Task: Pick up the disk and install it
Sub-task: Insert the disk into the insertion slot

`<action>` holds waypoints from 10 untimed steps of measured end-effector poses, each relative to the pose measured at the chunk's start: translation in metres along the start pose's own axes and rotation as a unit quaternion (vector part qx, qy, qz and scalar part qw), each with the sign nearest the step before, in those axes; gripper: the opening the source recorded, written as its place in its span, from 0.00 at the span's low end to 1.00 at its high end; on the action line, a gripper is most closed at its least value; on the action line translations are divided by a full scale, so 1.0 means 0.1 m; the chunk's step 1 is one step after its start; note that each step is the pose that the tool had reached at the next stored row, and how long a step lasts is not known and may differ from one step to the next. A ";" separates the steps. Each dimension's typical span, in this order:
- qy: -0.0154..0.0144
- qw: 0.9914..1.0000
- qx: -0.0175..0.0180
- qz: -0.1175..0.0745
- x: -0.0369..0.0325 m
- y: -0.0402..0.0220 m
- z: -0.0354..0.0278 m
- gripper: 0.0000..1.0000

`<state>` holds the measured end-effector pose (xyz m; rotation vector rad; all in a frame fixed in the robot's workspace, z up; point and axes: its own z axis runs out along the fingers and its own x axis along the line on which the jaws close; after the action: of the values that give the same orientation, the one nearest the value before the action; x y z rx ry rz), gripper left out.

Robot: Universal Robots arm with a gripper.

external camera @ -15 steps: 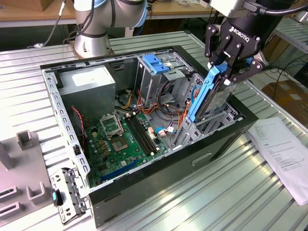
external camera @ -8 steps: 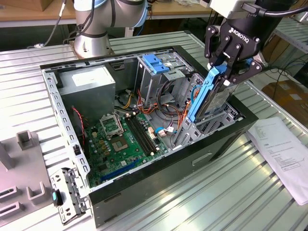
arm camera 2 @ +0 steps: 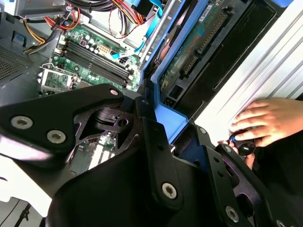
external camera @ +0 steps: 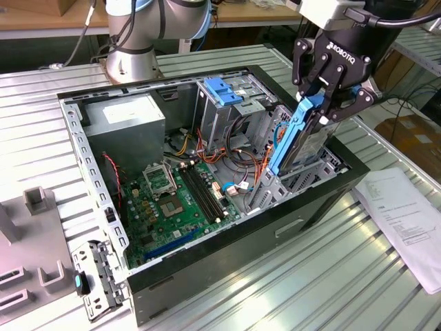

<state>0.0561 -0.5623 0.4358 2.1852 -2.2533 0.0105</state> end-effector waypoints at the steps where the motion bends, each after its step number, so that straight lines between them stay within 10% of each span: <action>1: 0.000 1.000 0.000 0.000 0.000 0.000 0.004 0.37; 10: 0.000 1.000 0.000 0.000 0.002 0.000 0.048 0.37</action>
<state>0.0561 -0.5626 0.4310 2.1854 -2.2531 0.0105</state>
